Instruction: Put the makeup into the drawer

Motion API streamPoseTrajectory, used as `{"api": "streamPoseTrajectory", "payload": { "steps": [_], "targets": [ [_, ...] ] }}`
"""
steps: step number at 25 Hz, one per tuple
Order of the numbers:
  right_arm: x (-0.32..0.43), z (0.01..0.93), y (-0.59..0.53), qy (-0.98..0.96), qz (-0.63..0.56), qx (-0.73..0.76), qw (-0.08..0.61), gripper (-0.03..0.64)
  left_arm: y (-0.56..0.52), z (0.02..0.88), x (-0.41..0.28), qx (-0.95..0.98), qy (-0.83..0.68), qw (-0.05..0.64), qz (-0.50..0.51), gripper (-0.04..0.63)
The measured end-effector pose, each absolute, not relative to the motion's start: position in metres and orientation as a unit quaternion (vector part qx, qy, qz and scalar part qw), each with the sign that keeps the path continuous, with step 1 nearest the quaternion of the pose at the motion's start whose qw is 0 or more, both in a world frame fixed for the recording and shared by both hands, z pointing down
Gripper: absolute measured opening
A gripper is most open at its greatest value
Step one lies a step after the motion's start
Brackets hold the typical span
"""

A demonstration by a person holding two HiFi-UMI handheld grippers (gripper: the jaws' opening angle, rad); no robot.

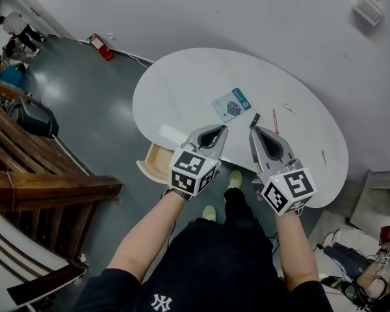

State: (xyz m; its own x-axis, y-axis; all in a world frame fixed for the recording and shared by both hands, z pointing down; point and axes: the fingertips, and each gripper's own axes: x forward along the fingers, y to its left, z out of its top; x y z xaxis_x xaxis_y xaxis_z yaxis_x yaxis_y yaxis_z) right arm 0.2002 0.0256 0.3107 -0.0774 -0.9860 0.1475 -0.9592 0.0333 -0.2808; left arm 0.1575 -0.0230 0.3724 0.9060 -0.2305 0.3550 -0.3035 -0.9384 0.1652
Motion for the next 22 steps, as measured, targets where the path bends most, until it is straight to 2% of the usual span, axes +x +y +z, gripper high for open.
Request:
{"api": "streamPoseTrajectory", "payload": {
  "steps": [7, 14, 22],
  "targets": [
    [0.261, 0.352, -0.030, 0.733, -0.175, -0.657, 0.027, 0.017, -0.080, 0.413, 0.216, 0.959, -0.159, 0.120, 0.202, 0.009],
    [0.283, 0.389, -0.067, 0.743, -0.198, -0.640, 0.015, 0.017, -0.131, 0.470, 0.230, 0.940, -0.195, 0.142, 0.242, 0.009],
    [0.279, 0.444, -0.082, 0.742, -0.225, -0.631, -0.004, 0.017, -0.132, 0.545, 0.229, 0.933, -0.168, 0.076, 0.308, 0.011]
  ]
}}
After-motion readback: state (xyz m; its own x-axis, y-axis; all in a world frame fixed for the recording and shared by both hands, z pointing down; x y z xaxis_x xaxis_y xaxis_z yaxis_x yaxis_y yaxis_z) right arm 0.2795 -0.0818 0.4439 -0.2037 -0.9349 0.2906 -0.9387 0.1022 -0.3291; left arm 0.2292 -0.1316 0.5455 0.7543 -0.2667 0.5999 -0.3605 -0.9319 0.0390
